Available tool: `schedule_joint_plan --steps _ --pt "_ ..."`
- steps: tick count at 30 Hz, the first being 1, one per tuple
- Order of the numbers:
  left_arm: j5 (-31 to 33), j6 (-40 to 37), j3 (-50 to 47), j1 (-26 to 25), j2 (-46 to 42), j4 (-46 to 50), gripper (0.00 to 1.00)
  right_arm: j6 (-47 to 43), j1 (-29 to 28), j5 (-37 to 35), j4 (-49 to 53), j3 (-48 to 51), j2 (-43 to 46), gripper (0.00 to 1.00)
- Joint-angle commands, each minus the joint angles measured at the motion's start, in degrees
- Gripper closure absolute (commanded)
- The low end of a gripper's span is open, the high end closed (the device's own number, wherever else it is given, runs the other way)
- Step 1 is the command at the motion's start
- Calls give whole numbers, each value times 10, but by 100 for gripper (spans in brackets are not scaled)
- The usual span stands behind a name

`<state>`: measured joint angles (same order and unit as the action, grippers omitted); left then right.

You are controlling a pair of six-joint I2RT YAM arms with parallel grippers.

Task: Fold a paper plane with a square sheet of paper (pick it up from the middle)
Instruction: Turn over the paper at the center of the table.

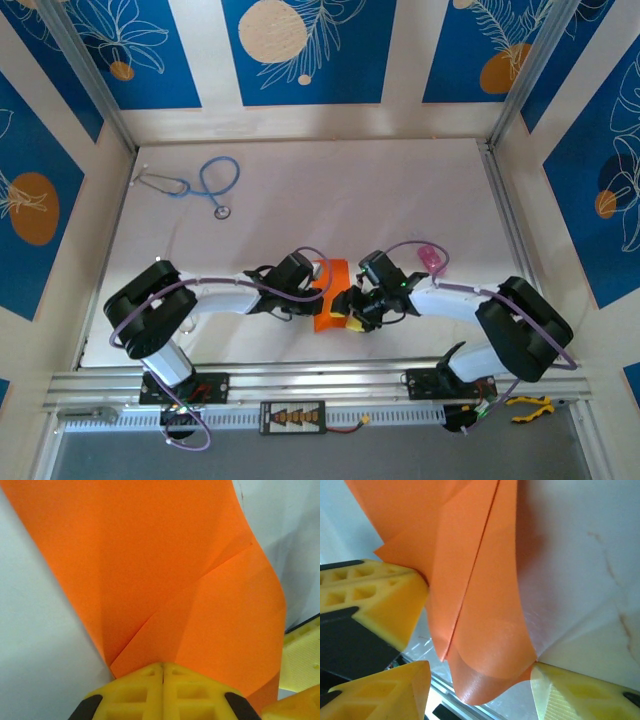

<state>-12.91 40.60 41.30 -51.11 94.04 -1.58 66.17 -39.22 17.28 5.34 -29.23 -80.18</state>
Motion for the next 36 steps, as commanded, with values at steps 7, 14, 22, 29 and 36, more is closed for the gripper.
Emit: schedule_joint_plan --steps 7,14,22,29,36 --pt "5 11 -15 4 2 22 98 -45 38 -19 -125 -18 -44 49" --pt "10 17 -20 4 -9 20 98 -57 47 -24 -129 -36 -72 58" --pt "15 26 -24 4 -26 15 98 -61 55 -19 -131 -38 -91 67" --pt "23 36 -27 4 -60 10 95 -75 67 -5 -134 -31 -84 87" --pt "82 32 -36 4 -151 50 83 -135 74 -33 -40 -65 -22 94"
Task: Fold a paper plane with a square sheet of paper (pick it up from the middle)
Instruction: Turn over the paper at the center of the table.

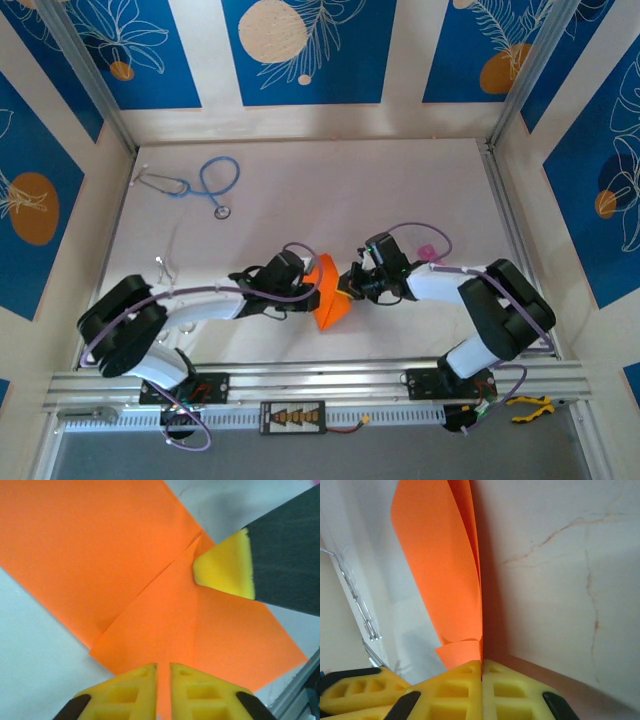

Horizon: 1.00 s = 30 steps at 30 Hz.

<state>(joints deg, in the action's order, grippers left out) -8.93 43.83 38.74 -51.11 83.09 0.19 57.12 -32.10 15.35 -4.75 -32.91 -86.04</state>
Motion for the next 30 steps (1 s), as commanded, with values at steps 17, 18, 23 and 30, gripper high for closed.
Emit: schedule_joint_plan --steps 17,18,23,30 --pt "274 84 -126 21 -444 257 65 -267 -95 -634 696 -477 -102 99" --pt "279 89 -128 21 -459 269 65 -259 -108 -646 706 -493 -126 99" --pt "309 101 -114 22 -513 346 65 -223 -186 -657 731 -569 -258 99" --pt "326 98 -92 21 -534 383 65 -219 -279 -583 736 -700 -393 98"
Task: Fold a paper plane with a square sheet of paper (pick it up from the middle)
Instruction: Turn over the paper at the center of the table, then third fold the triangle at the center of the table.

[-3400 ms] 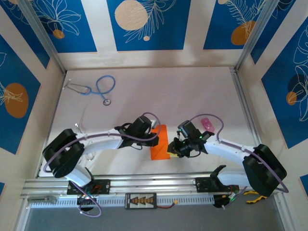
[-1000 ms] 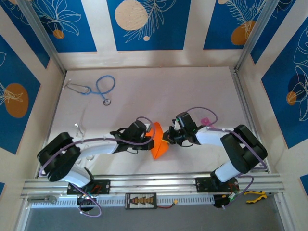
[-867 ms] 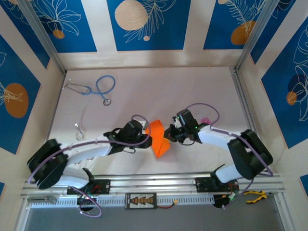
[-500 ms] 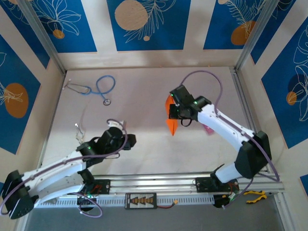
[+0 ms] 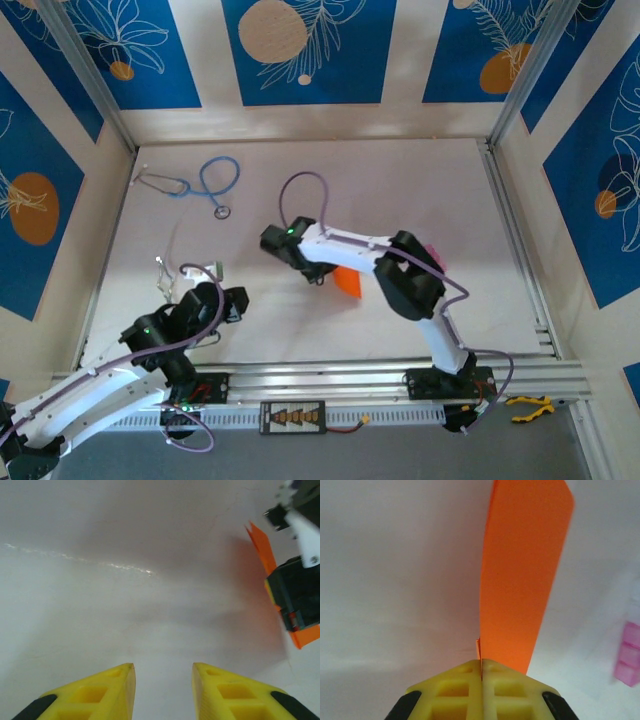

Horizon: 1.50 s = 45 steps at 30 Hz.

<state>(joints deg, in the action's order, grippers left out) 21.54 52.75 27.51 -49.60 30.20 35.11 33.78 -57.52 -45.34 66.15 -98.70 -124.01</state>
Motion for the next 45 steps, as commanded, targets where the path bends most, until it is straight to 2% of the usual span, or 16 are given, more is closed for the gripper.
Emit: schedule_joint_plan --steps 1,6,7,10,13,15,17,19,23,27,32,38,45 --pt "20 10 21 6 -4 34 65 9 -32 41 19 -55 -23 97" --pt "10 15 18 6 -3 30 65 5 -29 166 -29 -56 -23 84" --pt "7 15 18 6 -2 28 65 1 -22 204 -60 -33 -2 79" --pt "-8 7 17 6 8 17 65 2 4 310 -183 73 101 55" --pt "-41 -3 15 8 36 -16 65 34 60 424 -318 204 217 50" --pt "-70 -9 11 11 66 -50 64 63 111 495 -393 293 272 53" --pt "-105 -15 11 15 106 -89 63 89 165 569 -466 378 308 64" --pt "-149 -20 13 22 155 -133 62 110 216 631 -524 442 325 80" --pt "-216 -22 28 35 242 -195 59 117 256 686 -576 496 331 90" --pt "-277 -6 29 60 307 -255 56 110 259 710 -583 490 304 93" --pt "-315 26 12 85 350 -324 52 113 255 722 -585 472 244 94" --pt "-340 41 6 98 389 -357 52 123 256 701 -586 484 191 96" --pt "-364 47 8 98 440 -400 52 194 255 698 -641 544 186 96"
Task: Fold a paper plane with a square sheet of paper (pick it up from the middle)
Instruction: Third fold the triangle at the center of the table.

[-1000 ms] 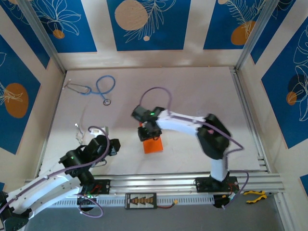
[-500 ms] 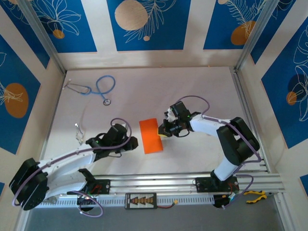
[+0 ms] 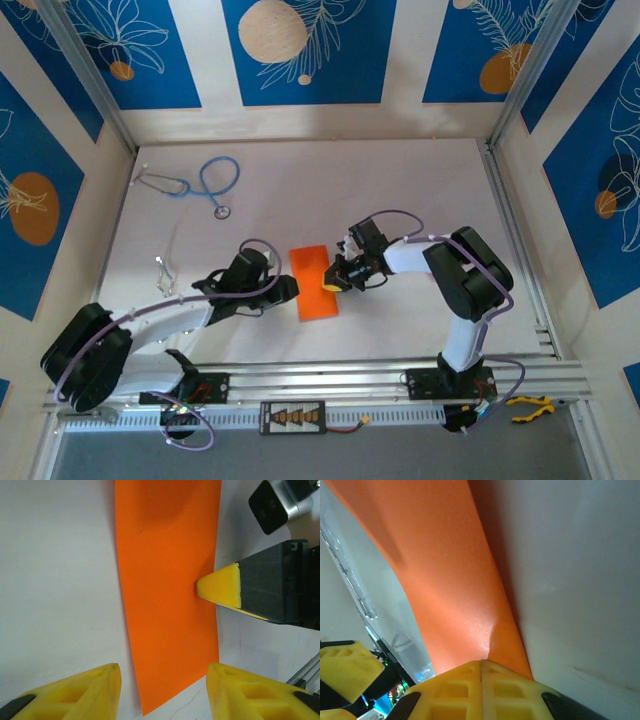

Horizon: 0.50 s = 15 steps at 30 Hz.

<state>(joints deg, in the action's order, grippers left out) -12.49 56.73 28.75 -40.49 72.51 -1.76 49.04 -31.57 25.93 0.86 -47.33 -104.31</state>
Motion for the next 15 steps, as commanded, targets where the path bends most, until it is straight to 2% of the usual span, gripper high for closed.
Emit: schedule_joint_plan --steps 1,10,15 --pt "-27 7 -2 7 28 -36 53 52 -5 -16 4 38 -11 96" --pt "-58 7 22 7 123 -66 65 65 -13 -28 5 45 -12 96" --pt "-58 21 19 7 145 -94 70 57 -15 -35 24 38 -10 96"
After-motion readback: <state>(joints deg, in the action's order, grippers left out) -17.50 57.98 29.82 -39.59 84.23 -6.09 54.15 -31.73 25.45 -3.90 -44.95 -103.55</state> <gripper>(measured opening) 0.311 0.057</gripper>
